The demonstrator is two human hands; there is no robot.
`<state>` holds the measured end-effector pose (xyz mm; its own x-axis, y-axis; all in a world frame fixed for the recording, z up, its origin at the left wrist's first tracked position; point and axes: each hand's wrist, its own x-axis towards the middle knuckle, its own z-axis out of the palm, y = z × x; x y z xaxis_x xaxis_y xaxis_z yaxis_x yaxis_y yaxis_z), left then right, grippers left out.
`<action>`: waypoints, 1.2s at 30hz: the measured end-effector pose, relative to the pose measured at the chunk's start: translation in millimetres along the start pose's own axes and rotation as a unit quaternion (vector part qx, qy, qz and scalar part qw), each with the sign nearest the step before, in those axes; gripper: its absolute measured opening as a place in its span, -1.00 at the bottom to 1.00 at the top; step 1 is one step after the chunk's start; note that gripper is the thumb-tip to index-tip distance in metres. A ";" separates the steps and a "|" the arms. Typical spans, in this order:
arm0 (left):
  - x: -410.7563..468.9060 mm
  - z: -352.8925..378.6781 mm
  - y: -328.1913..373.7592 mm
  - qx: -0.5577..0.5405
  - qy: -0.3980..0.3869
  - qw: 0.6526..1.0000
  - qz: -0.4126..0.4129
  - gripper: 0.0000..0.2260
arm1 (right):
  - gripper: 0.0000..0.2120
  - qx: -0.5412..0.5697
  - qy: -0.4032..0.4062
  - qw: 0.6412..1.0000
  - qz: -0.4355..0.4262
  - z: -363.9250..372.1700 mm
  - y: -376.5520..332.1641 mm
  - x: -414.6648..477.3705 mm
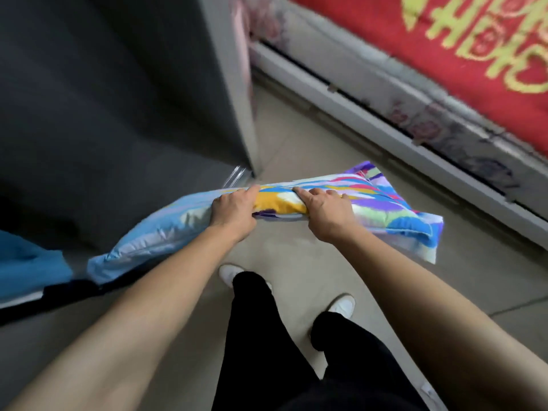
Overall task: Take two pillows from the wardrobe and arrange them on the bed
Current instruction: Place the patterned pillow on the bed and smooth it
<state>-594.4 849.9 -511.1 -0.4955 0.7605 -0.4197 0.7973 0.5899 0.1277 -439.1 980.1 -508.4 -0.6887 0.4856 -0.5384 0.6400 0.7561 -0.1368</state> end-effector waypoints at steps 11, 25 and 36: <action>-32.0 -185.3 275.5 0.025 0.251 0.954 0.162 -0.46 | -0.41 -0.037 0.301 0.949 0.084 -161.4 227.6 -176.8; 48.4 -297.2 334.5 -0.053 0.379 0.885 0.266 -0.60 | -0.45 -0.090 0.426 0.893 0.116 -291.0 293.1 -150.3; 219.8 -411.7 298.4 -0.112 0.357 0.898 0.231 -0.58 | -0.51 -0.106 0.446 0.878 0.140 -440.4 293.8 11.1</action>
<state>-607.3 1304.8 -195.2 -0.2885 0.8712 0.3972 0.9250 0.1464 0.3507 -408.7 1400.8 -188.4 -0.5675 0.7445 0.3515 0.8143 0.5707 0.1059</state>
